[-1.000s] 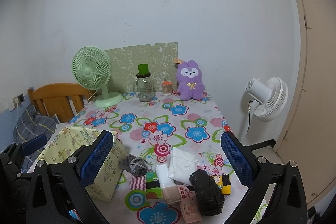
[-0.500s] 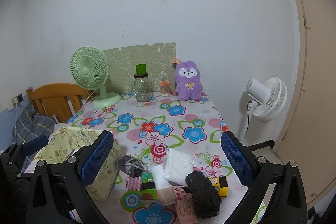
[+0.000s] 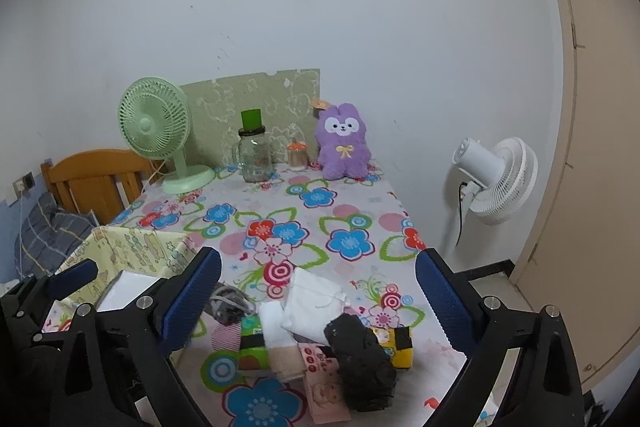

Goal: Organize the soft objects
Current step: 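Move both tools down toward the pile of soft items beside the box, then grasp the white rolled cloth with the left tool while the right tool grasps the black cloth bundle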

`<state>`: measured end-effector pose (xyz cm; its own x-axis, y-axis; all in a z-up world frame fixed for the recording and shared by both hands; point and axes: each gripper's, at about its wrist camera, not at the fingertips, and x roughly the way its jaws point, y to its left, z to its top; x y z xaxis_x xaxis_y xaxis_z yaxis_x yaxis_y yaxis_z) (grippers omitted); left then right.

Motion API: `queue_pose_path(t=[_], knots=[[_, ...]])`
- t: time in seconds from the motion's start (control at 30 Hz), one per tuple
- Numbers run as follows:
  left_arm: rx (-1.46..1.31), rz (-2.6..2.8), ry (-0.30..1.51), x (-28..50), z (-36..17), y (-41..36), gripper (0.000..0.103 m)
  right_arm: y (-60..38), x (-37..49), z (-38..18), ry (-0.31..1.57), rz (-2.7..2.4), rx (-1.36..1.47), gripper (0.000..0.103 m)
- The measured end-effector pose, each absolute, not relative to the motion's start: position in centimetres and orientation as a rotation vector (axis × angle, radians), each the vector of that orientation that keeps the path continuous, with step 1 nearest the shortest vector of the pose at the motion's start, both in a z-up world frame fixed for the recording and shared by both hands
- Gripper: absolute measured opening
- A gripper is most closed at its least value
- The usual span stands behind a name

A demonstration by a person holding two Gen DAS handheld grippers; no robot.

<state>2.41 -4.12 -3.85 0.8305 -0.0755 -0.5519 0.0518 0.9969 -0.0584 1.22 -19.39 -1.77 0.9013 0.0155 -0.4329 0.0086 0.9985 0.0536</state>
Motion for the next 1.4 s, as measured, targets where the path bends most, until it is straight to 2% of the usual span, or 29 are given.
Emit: queue_pose_path(t=[0.43, 1.2, 1.4], knots=[[0.007, -0.119, 0.645, 2.5, -6.8, -7.8, 0.087, -21.4, 1.6, -5.2, 0.514, 0.013, 0.062, 0.094], [0.06, -0.143, 0.787, 4.8, -12.4, -10.8, 0.082, -23.0, 5.2, -11.5, 0.701, 0.027, 0.083, 0.079], [0.087, -0.139, 0.796, 5.0, -13.0, -11.3, 0.082, -23.3, 6.4, -13.0, 0.758, 0.046, 0.106, 0.071]])
